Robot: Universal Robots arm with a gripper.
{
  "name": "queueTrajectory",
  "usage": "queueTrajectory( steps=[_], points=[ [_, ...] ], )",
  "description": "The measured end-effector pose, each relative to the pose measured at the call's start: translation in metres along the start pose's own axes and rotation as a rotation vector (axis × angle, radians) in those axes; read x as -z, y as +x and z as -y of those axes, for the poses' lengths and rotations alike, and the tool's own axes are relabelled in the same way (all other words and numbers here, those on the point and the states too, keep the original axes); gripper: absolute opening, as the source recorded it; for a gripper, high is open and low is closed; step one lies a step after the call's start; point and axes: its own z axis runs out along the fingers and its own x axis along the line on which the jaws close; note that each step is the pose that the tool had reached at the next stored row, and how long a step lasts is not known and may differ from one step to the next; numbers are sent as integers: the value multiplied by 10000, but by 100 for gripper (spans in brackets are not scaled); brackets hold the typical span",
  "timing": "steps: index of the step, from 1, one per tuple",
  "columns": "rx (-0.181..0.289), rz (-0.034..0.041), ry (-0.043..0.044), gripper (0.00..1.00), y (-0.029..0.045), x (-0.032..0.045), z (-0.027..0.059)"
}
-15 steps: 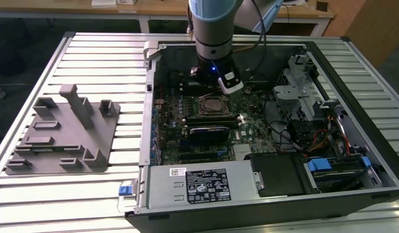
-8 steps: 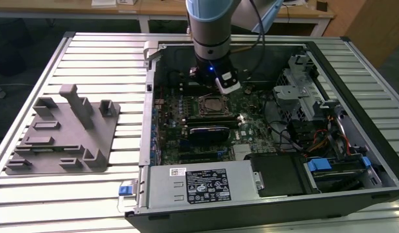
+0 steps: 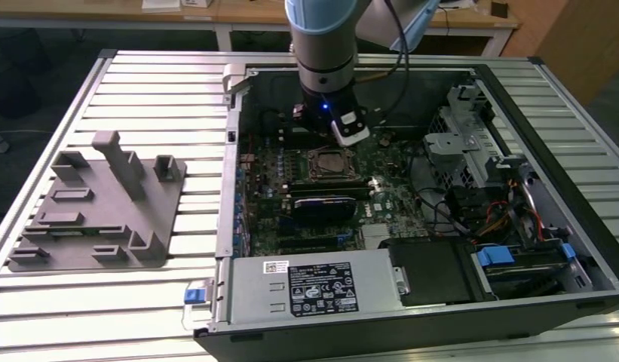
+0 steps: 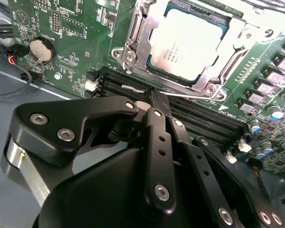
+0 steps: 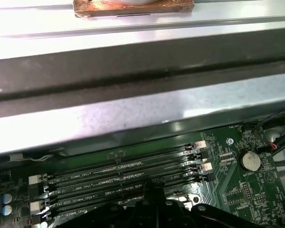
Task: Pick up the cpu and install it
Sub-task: 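Install the first cpu locking lever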
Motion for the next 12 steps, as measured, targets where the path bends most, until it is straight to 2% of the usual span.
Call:
queueTrajectory(
  steps=[2, 9, 12],
  points=[
    [-18, 31, 27, 11, 2, -11, 1],
    [-40, 147, 246, 11, 7, -53, 13],
    [-51, 158, 272, 11, 8, -63, 16]
  ],
)
